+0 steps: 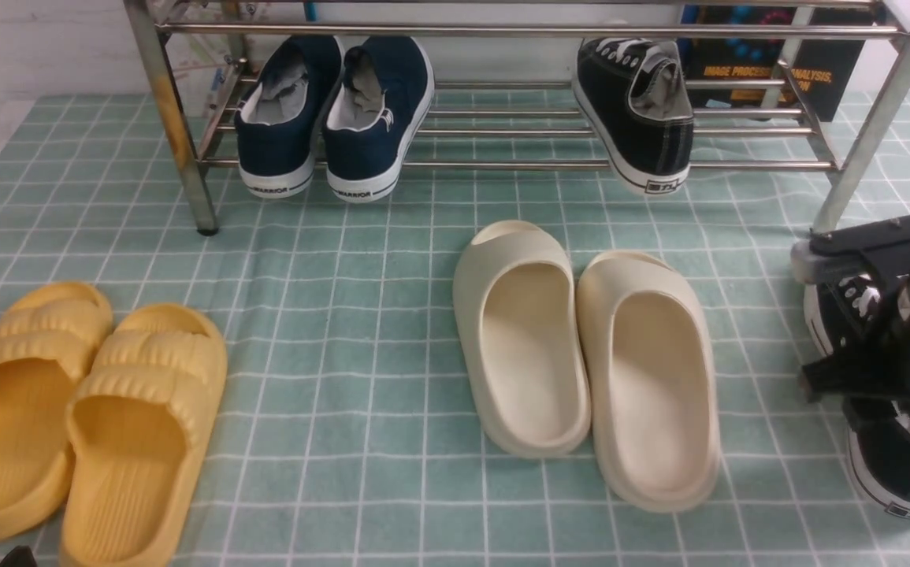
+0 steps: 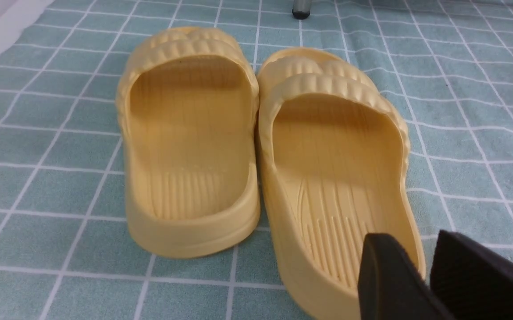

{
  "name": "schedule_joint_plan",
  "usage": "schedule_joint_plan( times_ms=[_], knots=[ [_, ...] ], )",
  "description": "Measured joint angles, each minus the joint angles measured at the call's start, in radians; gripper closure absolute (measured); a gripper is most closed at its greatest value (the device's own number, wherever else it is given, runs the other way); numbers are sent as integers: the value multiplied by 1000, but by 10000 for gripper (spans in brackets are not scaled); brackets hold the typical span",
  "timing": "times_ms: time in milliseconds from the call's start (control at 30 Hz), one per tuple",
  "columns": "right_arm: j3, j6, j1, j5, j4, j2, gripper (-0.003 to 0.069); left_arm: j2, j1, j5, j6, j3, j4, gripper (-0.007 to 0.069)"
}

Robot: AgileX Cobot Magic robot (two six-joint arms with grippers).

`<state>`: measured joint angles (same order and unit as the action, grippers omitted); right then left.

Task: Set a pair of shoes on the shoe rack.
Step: Use the right arm to grab the shoe closest to it

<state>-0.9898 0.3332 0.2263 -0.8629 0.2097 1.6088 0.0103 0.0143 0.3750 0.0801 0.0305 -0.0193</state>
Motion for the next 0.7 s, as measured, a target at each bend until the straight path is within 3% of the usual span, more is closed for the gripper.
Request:
schedule_joint_plan(
  times_ms=[133,233,433,467,700],
  knots=[
    [5,-51,-16,4,-37,23,287,0,0,0,0,0,0,440],
    [12,-126,-12,8,-116,25,340,0,0,0,0,0,0,438],
    [16,-193,-9,16,-148,25,564,0,0,0,0,0,0,433],
    [16,-197,-9,16,-146,25,629,0,0,0,0,0,0,431],
    [-49,-216,-8,-96,-198,-61,640,0,0,0,0,0,0,428]
  ],
)
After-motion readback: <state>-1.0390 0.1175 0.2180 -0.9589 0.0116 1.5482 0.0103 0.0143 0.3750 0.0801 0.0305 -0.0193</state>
